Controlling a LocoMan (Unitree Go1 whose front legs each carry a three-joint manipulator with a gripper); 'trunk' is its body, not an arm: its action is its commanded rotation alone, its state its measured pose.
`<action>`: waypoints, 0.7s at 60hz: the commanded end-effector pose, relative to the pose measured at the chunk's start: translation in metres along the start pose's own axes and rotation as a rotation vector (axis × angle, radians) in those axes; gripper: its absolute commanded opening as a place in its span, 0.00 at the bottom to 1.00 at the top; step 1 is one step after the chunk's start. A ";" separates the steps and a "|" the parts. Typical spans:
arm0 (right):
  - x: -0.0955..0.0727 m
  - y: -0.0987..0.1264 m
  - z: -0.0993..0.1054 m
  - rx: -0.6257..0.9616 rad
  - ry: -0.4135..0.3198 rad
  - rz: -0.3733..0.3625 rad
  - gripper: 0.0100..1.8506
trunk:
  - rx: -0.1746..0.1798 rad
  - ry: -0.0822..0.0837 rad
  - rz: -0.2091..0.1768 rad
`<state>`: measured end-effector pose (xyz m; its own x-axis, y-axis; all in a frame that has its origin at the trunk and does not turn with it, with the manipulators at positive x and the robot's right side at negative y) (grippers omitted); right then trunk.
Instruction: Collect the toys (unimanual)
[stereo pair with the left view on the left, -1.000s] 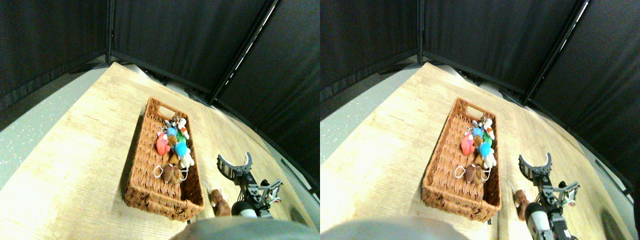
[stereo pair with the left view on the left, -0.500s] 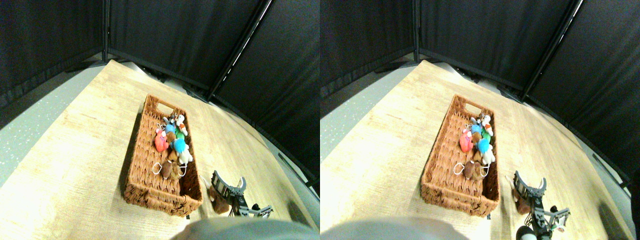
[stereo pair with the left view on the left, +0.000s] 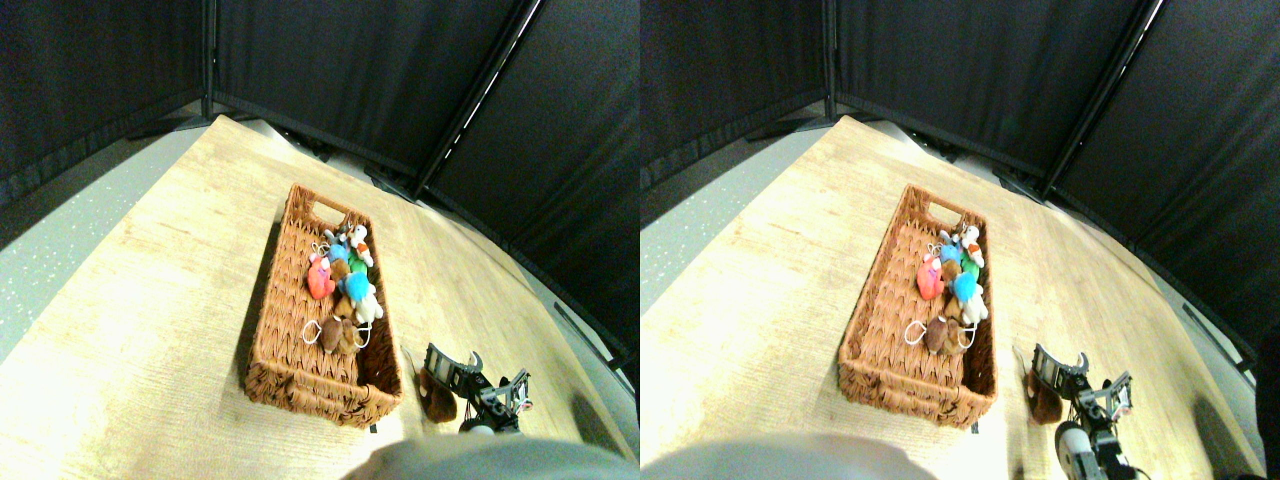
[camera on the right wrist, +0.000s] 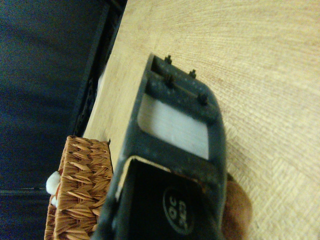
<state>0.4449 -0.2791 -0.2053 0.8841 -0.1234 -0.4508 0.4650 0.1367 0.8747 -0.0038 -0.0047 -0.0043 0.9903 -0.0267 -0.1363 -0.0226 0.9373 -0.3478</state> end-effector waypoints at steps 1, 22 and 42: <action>0.002 0.011 0.001 -0.019 0.023 0.008 0.46 | -0.028 0.020 0.014; -0.004 0.017 -0.002 -0.044 0.065 0.003 0.50 | -0.035 0.024 0.022; -0.014 -0.002 -0.003 0.031 0.051 0.060 0.46 | -0.041 0.025 0.027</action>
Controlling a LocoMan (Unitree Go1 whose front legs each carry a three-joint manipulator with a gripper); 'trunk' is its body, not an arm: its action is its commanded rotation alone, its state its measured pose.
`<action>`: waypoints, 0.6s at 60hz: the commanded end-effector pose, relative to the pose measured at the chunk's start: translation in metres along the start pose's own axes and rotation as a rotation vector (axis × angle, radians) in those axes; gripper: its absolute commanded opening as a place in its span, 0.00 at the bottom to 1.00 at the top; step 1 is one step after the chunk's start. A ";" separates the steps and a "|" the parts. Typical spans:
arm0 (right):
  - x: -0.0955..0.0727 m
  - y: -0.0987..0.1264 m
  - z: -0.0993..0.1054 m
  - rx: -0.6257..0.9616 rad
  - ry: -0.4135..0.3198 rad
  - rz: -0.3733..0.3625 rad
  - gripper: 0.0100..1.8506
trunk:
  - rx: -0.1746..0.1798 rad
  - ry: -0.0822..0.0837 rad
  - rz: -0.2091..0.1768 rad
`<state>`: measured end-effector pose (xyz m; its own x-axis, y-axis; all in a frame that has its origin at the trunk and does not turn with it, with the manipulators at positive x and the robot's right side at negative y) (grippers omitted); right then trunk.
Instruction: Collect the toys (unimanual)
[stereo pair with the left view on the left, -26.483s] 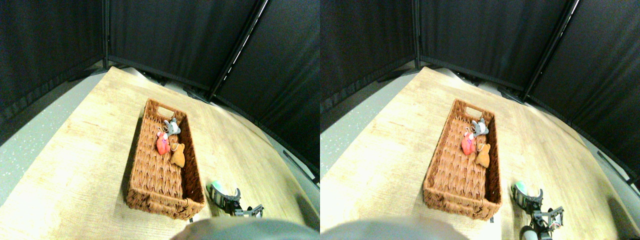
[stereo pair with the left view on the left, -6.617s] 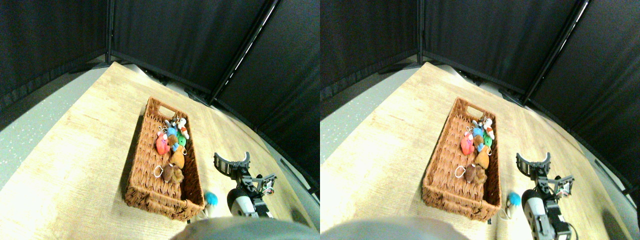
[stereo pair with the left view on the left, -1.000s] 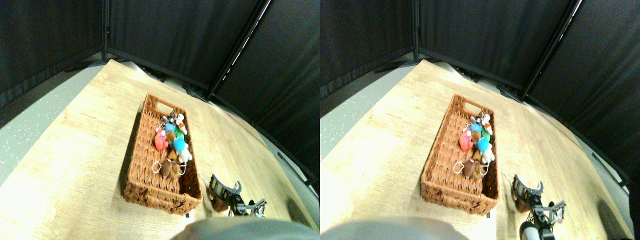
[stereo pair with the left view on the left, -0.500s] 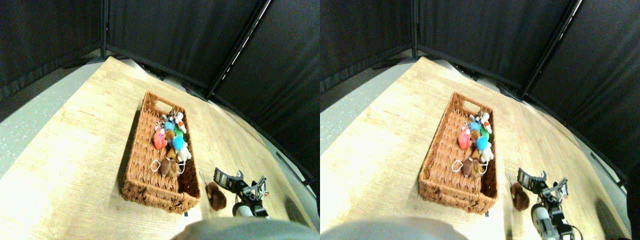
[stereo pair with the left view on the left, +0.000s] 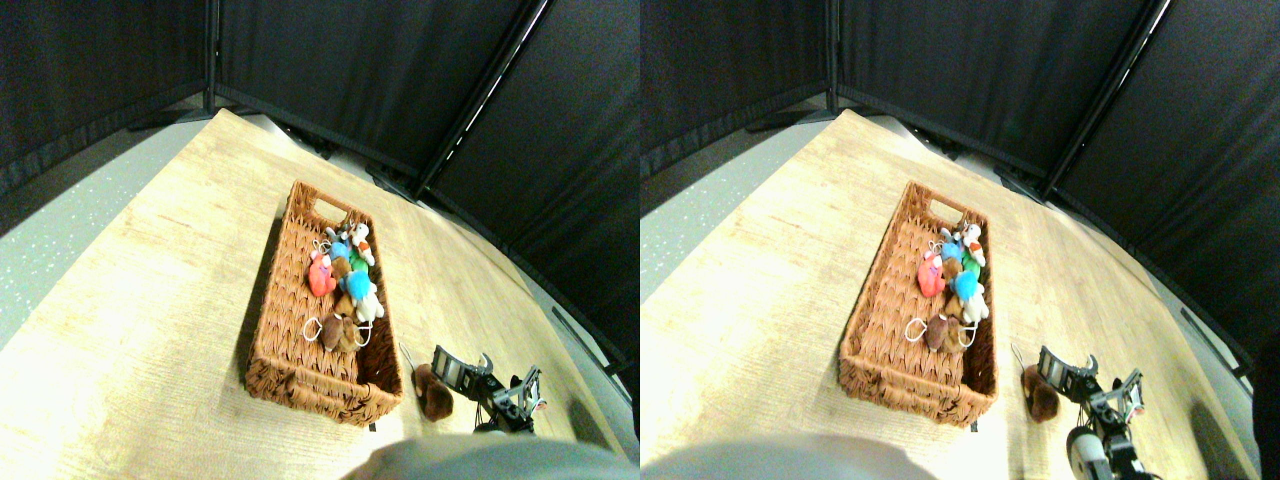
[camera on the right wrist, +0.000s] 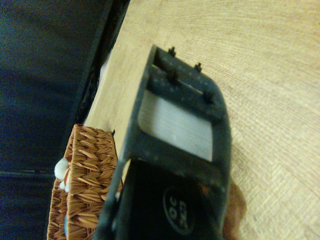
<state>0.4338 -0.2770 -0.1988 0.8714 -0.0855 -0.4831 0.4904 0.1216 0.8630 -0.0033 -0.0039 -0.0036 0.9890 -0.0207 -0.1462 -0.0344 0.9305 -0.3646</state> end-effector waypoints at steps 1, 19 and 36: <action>0.000 -0.002 -0.002 0.017 0.009 0.090 0.46 | -0.021 0.018 0.018; 0.001 -0.021 -0.010 0.085 -0.017 0.148 0.43 | -0.020 0.013 0.023; 0.006 -0.031 -0.009 0.164 0.073 0.089 0.46 | -0.027 0.015 0.031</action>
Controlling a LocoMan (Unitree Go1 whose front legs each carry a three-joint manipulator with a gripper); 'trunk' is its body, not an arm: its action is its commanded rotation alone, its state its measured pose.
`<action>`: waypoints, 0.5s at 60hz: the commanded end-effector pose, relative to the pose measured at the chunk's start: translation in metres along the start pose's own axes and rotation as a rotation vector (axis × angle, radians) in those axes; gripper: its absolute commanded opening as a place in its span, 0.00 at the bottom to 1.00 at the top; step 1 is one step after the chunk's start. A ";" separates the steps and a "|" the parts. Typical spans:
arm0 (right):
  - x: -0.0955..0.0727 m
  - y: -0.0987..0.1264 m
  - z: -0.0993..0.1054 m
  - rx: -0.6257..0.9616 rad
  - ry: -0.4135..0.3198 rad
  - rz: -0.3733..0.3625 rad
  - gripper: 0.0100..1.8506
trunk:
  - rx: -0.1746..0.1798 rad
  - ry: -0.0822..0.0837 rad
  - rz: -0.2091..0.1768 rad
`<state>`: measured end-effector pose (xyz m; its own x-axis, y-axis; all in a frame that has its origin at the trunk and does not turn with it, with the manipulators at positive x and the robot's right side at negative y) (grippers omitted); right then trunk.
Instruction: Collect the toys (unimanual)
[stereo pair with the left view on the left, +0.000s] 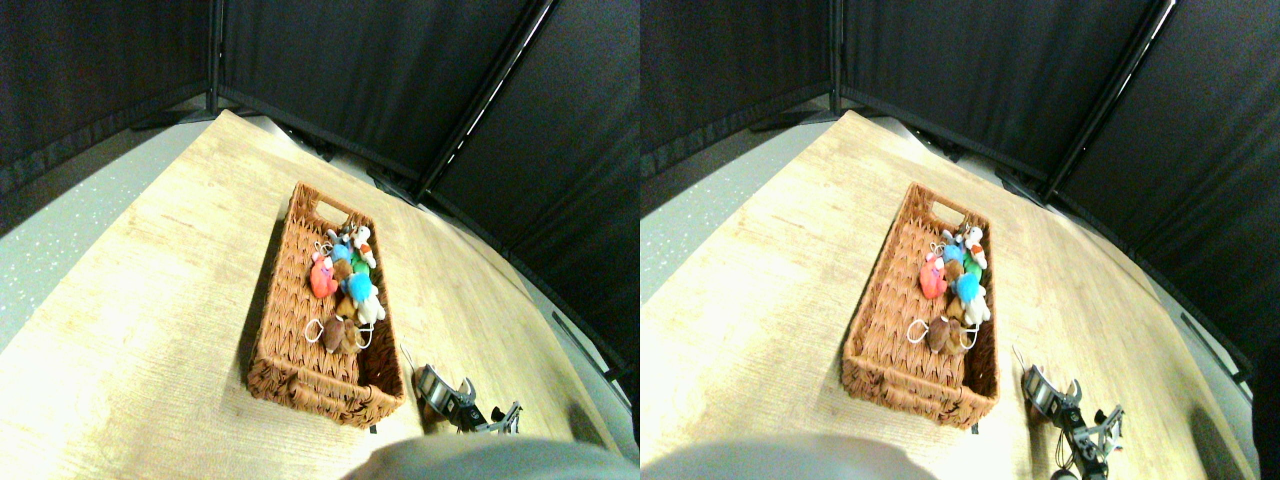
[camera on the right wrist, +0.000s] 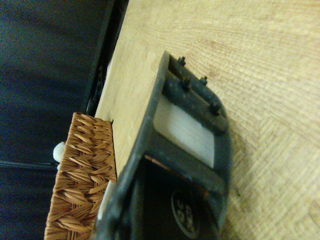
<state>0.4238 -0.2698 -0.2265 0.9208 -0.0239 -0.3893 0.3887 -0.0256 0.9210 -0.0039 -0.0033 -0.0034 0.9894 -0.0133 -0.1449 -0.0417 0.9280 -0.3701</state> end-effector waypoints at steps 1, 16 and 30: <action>0.002 -0.004 0.003 0.018 0.026 -0.028 0.47 | -0.022 0.019 0.026; -0.003 -0.019 0.002 0.088 0.028 -0.089 0.45 | -0.026 0.018 0.033; -0.007 -0.025 -0.001 0.044 -0.022 -0.102 0.39 | -0.026 0.022 0.038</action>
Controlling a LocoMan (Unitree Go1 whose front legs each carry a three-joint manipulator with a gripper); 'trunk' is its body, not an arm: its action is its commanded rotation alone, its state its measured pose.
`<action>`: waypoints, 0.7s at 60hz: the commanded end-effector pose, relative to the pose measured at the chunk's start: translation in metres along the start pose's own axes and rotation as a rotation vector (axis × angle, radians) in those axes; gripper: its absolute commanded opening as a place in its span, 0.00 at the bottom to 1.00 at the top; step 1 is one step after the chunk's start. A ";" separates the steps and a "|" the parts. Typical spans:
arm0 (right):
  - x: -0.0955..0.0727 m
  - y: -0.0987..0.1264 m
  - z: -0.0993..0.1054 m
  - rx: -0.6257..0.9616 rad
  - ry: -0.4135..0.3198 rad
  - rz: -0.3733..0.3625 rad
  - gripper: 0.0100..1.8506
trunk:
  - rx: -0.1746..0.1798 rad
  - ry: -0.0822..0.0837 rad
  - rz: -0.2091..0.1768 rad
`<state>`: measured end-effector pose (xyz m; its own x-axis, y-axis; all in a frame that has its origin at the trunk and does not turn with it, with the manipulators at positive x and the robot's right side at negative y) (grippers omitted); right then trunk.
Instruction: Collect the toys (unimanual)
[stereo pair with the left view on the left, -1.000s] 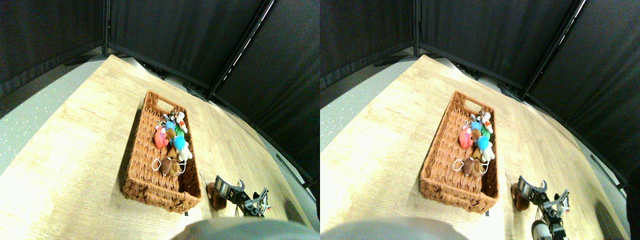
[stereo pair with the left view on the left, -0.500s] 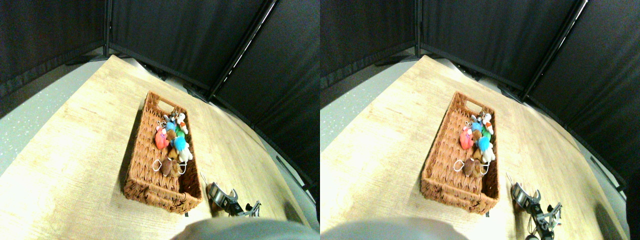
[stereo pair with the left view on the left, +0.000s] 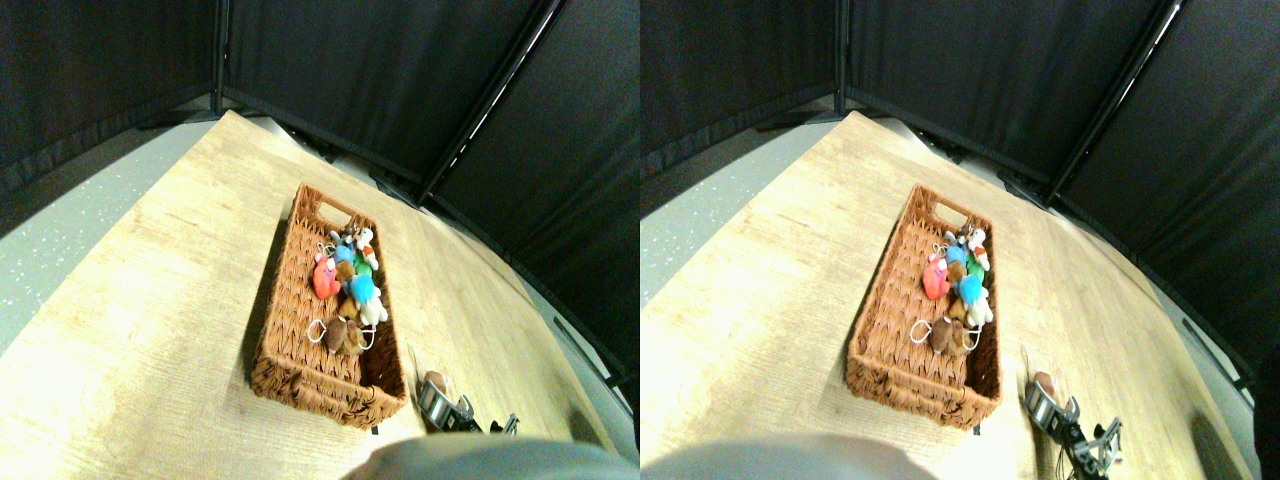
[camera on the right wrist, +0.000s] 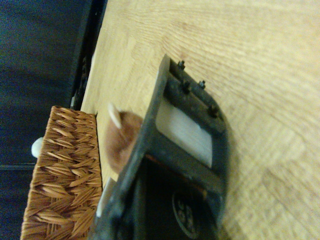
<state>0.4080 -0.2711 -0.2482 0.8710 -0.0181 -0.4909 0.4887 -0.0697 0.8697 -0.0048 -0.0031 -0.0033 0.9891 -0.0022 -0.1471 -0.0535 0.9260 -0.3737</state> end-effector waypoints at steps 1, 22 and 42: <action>-0.001 0.001 -0.003 0.013 -0.019 0.016 0.37 | -0.020 0.024 0.026; 0.001 0.011 -0.006 -0.047 -0.190 0.094 0.03 | -0.022 0.018 0.022; 0.000 0.017 -0.007 -0.062 -0.190 0.118 0.03 | -0.021 0.011 0.018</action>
<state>0.4148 -0.2663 -0.2384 0.8878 -0.2062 -0.4115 0.4215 0.0047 0.9068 -0.0041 -0.0030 -0.0032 0.9888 0.0025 -0.1490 -0.0585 0.9260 -0.3729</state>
